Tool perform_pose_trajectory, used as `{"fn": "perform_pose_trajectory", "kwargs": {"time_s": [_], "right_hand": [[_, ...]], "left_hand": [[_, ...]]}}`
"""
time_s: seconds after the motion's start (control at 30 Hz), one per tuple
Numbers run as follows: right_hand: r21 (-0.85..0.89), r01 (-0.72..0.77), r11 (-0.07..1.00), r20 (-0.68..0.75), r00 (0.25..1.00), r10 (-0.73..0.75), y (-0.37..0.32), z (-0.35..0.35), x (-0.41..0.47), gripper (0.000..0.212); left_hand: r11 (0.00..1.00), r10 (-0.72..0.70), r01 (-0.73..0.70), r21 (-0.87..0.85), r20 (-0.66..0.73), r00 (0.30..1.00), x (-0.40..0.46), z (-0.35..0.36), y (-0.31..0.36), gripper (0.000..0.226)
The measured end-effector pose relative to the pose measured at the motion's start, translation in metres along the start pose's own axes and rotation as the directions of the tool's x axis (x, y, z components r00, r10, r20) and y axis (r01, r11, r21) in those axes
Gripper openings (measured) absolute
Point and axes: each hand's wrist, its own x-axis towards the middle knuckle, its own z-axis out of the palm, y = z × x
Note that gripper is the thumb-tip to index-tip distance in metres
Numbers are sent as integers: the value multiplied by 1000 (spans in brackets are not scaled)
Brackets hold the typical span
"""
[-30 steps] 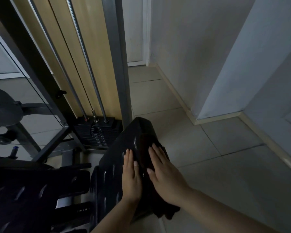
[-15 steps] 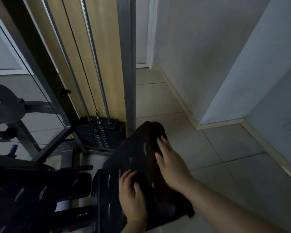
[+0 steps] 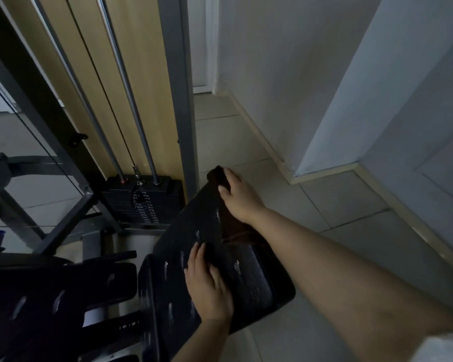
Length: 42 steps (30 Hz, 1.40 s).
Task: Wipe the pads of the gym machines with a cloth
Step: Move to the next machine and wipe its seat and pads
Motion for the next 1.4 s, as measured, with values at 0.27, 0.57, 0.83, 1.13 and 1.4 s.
{"fn": "perform_pose_trajectory", "kwargs": {"time_s": [0.27, 0.57, 0.83, 1.13, 1.4], "right_hand": [[-207, 81, 975, 34, 997, -75, 22, 0, -170, 68], [-290, 91, 953, 39, 996, -83, -2, 5, -13, 55], [-145, 69, 987, 7, 998, -69, 5, 2, -59, 56], [-374, 204, 905, 69, 979, -192, 7, 2, -107, 58], [-666, 320, 673, 239, 947, -214, -22, 8, -2, 48]], "left_hand": [[1000, 12, -11, -25, 46, 999, -3, -1, -1, 63], [999, 16, -13, -46, 54, 998, -3, 1, -6, 59], [998, 8, -2, -63, 97, 995, -6, -2, -6, 53], [997, -6, 16, -82, 123, 992, -4, -3, -5, 55], [996, -41, 46, -77, 71, 997, -7, -4, -2, 49]]}}
